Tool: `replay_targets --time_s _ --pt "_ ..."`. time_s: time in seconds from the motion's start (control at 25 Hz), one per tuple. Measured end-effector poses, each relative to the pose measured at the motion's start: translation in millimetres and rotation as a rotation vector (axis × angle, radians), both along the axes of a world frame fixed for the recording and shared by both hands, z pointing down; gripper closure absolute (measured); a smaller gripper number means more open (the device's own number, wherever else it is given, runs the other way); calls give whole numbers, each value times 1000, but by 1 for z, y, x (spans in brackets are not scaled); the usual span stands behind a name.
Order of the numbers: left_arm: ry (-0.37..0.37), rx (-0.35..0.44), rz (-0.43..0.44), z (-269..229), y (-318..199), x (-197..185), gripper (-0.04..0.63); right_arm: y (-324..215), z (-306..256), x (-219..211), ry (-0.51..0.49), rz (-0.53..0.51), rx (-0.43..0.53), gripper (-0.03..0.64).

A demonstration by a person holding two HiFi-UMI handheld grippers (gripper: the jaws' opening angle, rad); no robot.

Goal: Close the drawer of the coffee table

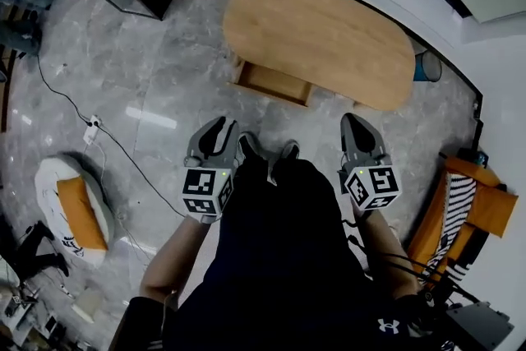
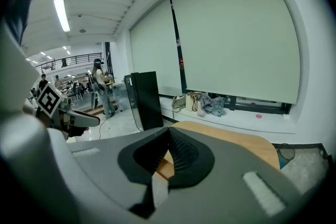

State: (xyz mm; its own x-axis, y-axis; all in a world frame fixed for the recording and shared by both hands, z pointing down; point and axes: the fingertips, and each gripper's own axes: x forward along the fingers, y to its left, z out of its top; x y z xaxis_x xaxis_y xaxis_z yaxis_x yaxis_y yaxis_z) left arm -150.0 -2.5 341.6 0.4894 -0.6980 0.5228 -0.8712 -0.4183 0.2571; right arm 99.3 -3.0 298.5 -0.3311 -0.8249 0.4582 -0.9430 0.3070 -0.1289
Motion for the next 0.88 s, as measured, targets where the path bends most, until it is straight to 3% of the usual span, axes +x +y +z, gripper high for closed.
replay_targets --time_s 0.24,0.44,0.52,0.88 --pt "-119 -13 22 43 -41 11 489 -27 62 38 17 39 -60 615" --pt "-108 -107 4 87 -63 17 489 -52 113 41 -25 -4 -134 615" --pt "-139 -135 16 112 -69 16 489 -58 136 39 -37 -10 -156 615" --pt "-302 -114 114 201 -89 5 490 -50 240 44 -36 -24 -271 615"
